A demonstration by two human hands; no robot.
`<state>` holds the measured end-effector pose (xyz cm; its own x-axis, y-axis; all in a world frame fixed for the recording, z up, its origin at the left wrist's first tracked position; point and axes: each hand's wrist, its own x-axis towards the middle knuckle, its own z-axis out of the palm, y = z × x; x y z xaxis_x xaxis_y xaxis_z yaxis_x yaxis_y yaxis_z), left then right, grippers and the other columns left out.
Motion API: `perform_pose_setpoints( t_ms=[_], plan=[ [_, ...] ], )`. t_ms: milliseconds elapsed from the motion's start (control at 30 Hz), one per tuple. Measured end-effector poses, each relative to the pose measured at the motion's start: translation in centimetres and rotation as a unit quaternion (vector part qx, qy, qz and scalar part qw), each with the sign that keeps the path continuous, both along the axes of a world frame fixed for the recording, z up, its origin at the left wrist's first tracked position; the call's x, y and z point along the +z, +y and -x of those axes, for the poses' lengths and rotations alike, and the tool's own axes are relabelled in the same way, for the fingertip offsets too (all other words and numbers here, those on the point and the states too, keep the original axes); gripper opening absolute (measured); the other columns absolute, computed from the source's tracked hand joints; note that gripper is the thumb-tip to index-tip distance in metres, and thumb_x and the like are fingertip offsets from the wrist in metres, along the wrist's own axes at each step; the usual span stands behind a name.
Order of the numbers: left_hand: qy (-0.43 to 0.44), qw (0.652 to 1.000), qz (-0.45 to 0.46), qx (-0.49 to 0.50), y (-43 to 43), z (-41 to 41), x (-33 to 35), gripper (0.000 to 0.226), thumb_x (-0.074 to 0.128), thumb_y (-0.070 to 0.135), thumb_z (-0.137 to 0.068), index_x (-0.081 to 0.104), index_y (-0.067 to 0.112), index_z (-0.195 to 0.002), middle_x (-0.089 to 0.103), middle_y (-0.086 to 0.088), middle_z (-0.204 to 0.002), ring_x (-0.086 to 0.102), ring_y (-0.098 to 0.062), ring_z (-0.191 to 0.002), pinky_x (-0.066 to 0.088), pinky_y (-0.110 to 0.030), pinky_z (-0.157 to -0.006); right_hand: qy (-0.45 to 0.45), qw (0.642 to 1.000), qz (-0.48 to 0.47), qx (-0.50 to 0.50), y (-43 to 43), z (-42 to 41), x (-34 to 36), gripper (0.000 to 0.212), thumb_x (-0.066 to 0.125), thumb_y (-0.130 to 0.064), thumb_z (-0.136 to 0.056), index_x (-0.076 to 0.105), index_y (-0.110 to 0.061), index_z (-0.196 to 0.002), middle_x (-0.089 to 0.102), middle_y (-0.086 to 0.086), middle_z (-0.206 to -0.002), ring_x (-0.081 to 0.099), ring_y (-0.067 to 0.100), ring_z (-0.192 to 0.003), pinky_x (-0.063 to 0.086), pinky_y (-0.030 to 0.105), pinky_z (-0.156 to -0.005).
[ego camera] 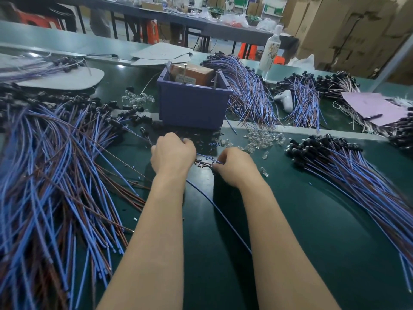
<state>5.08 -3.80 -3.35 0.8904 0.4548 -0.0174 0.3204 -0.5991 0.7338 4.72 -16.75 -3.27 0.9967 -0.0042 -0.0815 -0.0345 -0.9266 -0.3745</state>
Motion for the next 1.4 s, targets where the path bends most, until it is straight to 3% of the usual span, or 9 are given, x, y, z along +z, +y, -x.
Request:
perform_pose_setpoints(
  t_ms=[133,300,567,767,867,967,1067,1233,1400],
  plan=[
    [0.01,1.0,0.018,-0.011,-0.2,-0.1,0.1,0.038,0.042,0.032,-0.096,0.053,0.006,-0.123,0.044,-0.016,-0.136,0.042,-0.037,-0.123,0.041,-0.042,-0.095,0.002,1.0,0.03,0.005,0.3,0.0,0.1,0.025,0.047,-0.028,-0.097,0.053,-0.011,-0.114,0.058,0.011,-0.119,0.05,0.032,-0.112,0.037,0.039,-0.092],
    [-0.044,0.998,0.036,0.029,0.1,-0.3,-0.2,0.051,0.041,0.032,-0.098,0.033,0.005,-0.14,0.004,-0.015,-0.156,0.012,-0.036,-0.14,0.024,-0.049,-0.113,-0.211,0.95,-0.223,-0.063,-1.9,0.2,2.4,0.01,0.046,-0.018,-0.098,0.05,-0.009,-0.1,0.058,0.003,-0.09,0.051,0.02,-0.082,0.035,0.026,-0.07],
    [-0.126,0.991,-0.017,0.052,0.7,-1.4,-0.2,0.05,0.043,0.028,-0.097,0.036,0.001,-0.139,0.028,-0.019,-0.148,0.023,-0.034,-0.138,0.016,-0.039,-0.115,-0.248,0.9,-0.356,-0.046,-4.0,0.6,3.2,0.032,0.047,-0.03,-0.098,0.068,-0.017,-0.078,0.036,-0.015,-0.033,0.028,0.003,-0.034,0.022,0.015,-0.04],
    [-0.224,0.93,-0.088,-0.279,-4.4,-0.6,2.2,0.037,0.041,0.032,-0.099,0.054,0.018,-0.131,0.058,-0.004,-0.125,0.044,-0.024,-0.126,0.029,-0.045,-0.108,-0.315,0.907,-0.277,-0.022,-3.2,0.6,3.0,0.025,0.057,-0.023,-0.092,0.066,-0.013,-0.071,0.051,-0.012,-0.053,0.048,-0.002,-0.053,0.033,0.014,-0.056],
    [-0.248,0.919,-0.022,-0.306,-5.0,0.3,2.0,0.025,0.047,0.027,-0.099,0.067,0.014,-0.104,0.066,-0.004,-0.089,0.059,-0.026,-0.088,0.046,-0.041,-0.084,-0.385,0.885,-0.253,-0.06,-3.6,0.8,2.5,0.008,0.061,-0.026,-0.09,0.064,-0.02,-0.086,0.061,-0.007,-0.079,0.056,0.002,-0.082,0.039,0.024,-0.077],
    [-0.236,0.946,0.028,-0.219,-4.3,0.5,1.3,0.028,0.046,0.023,-0.099,0.066,0.005,-0.089,0.067,-0.011,-0.08,0.061,-0.031,-0.075,0.05,-0.041,-0.073,-0.466,0.837,-0.202,-0.205,-3.6,0.5,1.4,0.032,0.06,-0.032,-0.09,0.061,-0.011,-0.114,0.055,0.007,-0.12,0.044,0.021,-0.115,0.031,0.032,-0.098],
    [-0.192,0.968,0.075,-0.145,-3.3,0.1,1.0,0.028,0.045,0.021,-0.098,0.066,0.005,-0.087,0.066,-0.006,-0.074,0.062,-0.027,-0.074,0.051,-0.034,-0.073,-0.373,0.817,-0.363,-0.248,-3.8,0.2,1.1,0.045,0.053,-0.034,-0.095,0.049,-0.004,-0.129,0.048,0.008,-0.13,0.046,0.007,-0.108,0.032,0.008,-0.093],
    [-0.016,0.94,0.158,-0.303,-2.5,0.6,0.9,0.027,0.048,0.014,-0.092,0.065,0.014,-0.071,0.058,0.002,-0.061,0.052,-0.002,-0.046,0.041,-0.012,-0.048,-0.034,0.654,-0.738,-0.163,-3.0,-0.4,1.0,0.029,0.044,-0.032,-0.099,0.055,-0.006,-0.101,0.07,0.005,-0.079,0.05,0.008,-0.048,0.044,0.015,-0.048],
    [0.026,0.927,0.13,-0.351,-2.9,1.0,0.8,0.023,0.048,0.023,-0.096,0.065,0.014,-0.085,0.07,-0.002,-0.082,0.066,-0.014,-0.075,0.053,-0.029,-0.082,-0.093,0.734,-0.67,-0.064,-2.9,-0.4,0.4,0.023,0.043,-0.01,-0.1,0.062,-0.01,-0.087,0.064,-0.004,-0.06,0.04,0.003,-0.041,0.035,0.013,-0.043]
  ],
)
